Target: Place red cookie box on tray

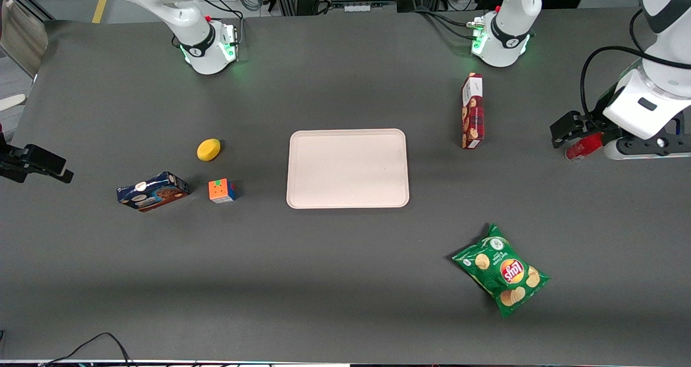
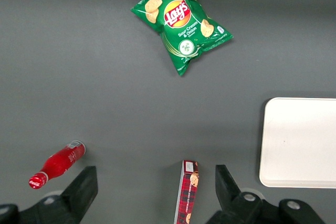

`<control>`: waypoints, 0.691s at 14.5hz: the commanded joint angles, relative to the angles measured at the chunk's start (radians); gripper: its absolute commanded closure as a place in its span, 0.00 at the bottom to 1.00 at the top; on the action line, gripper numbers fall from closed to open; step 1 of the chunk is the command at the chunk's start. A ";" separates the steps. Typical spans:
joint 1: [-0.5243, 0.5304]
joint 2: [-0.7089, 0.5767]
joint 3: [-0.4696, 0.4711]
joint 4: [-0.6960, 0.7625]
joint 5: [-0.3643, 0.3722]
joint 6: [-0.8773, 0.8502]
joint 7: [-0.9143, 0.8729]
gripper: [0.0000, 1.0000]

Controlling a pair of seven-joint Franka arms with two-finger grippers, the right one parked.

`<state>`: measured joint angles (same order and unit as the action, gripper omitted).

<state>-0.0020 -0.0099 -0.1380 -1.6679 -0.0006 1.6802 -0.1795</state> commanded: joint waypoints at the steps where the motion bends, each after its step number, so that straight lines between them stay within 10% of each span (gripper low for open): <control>1: -0.006 0.010 0.001 0.027 0.017 -0.025 0.012 0.00; 10: -0.006 0.011 0.001 0.037 0.031 -0.025 0.034 0.00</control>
<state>-0.0018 -0.0098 -0.1379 -1.6632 0.0168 1.6802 -0.1687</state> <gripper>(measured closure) 0.000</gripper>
